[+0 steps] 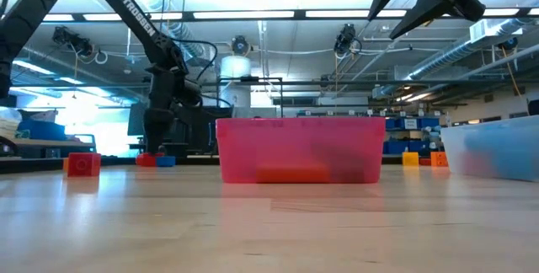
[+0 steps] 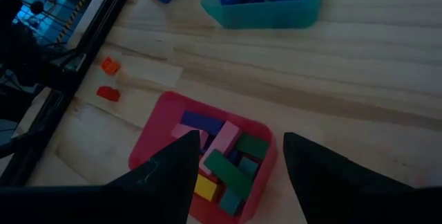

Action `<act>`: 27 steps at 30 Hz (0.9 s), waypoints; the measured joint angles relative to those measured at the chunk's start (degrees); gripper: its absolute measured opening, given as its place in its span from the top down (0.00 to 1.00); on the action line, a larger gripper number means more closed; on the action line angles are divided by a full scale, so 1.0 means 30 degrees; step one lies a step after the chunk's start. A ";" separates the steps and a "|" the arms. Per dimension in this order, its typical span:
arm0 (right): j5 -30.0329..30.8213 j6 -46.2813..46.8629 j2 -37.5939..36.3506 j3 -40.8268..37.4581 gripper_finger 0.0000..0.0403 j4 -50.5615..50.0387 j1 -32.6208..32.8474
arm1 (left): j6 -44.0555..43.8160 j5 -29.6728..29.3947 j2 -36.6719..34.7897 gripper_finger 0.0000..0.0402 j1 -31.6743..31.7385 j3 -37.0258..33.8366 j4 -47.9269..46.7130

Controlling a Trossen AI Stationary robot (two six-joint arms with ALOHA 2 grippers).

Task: Sort blocks by size
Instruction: Put the red 1 stud game piece into the transparent bin

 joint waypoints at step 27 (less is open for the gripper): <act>0.0024 -0.0873 0.0000 0.0000 0.45 0.0000 0.0000 | -0.2520 -0.1386 0.0350 0.61 -0.0295 0.0022 0.0233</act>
